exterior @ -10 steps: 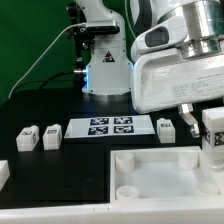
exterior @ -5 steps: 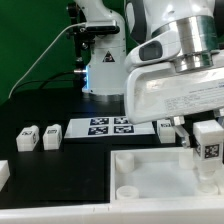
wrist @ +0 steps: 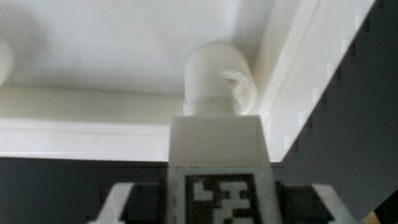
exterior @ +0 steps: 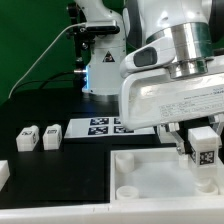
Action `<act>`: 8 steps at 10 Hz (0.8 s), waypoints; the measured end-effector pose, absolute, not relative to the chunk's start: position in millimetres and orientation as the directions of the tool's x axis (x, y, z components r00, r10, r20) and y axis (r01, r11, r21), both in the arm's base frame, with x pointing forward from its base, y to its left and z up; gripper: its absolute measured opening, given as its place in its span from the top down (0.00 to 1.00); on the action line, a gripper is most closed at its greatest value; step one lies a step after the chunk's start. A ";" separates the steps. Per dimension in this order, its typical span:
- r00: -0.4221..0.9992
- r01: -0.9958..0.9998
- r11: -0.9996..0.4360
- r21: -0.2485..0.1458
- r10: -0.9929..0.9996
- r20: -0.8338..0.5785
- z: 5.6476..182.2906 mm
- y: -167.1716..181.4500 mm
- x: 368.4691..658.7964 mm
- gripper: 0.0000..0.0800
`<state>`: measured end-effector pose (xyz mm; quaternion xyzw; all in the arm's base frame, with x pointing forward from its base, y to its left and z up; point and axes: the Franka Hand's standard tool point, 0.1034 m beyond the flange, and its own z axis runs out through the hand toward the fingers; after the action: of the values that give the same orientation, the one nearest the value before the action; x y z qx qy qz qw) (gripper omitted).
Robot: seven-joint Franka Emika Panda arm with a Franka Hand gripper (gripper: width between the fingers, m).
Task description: Assemble one leg
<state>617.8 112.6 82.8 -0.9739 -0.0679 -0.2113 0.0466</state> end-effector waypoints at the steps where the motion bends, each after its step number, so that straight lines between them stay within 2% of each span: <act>1: 0.901 0.154 -0.986 -0.061 0.114 0.418 82.7 112.7 617.8 0.64; 8: 0.880 0.144 -0.988 -0.063 0.099 0.464 68.4 117.7 615.5 0.64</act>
Offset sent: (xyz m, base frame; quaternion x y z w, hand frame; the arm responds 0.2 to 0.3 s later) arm 0.0020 0.0014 -0.0126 -0.0116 0.0241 0.0031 0.9996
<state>615.5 117.7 68.4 -0.9684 -0.0628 -0.2364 0.0479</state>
